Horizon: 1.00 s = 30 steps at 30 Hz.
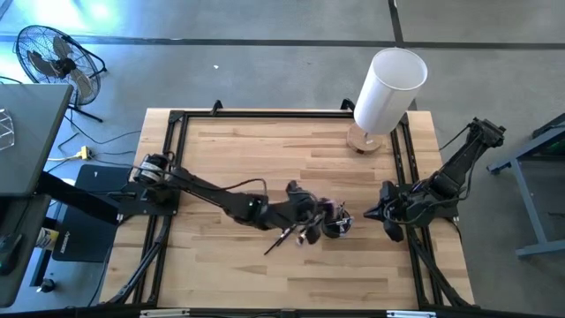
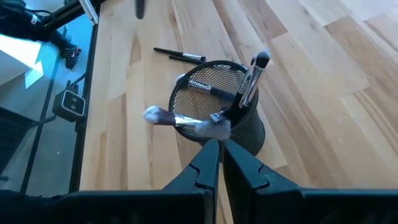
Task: Put items in baskets/containers
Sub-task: Put the highlighter brush into the mesh organizer
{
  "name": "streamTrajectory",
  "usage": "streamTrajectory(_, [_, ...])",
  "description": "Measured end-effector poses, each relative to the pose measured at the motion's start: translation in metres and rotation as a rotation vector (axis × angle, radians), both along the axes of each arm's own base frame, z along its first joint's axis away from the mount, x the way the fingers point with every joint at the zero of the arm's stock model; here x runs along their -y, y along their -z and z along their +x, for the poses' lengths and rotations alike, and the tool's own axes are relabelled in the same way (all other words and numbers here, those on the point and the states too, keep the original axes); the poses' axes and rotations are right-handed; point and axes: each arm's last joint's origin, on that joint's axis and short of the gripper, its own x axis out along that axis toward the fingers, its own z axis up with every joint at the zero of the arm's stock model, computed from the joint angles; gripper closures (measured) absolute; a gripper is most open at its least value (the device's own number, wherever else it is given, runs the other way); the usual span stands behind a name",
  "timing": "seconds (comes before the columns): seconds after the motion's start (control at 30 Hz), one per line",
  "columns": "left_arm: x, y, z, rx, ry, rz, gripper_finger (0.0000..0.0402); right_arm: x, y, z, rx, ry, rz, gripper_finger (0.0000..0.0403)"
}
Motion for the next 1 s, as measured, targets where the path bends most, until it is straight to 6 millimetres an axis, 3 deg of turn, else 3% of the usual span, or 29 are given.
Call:
streamTrajectory(0.1, [-0.001,-0.013,0.008,0.192,0.015,0.005,0.0401,0.0,0.0,0.0,0.01,0.012,-0.006,0.0391])
streamTrajectory(0.33, [-0.01,0.015,0.032,0.336,0.061,0.047,0.0401,0.0,0.0,0.0,0.013,0.014,-0.006,0.0391])
streamTrajectory(0.6, [-0.025,0.057,0.051,0.324,0.07,0.085,0.0402,-0.002,0.0,0.0,-0.012,-0.031,0.028,0.0391])
streamTrajectory(0.73, [-0.038,0.06,0.061,0.406,0.08,0.067,0.0401,-0.003,0.0,0.0,-0.035,-0.067,0.05,0.0391])
streamTrajectory(1.0, [-0.041,0.088,0.068,0.336,0.101,0.072,0.0397,-0.004,0.001,0.0,-0.049,-0.099,0.037,0.0391])
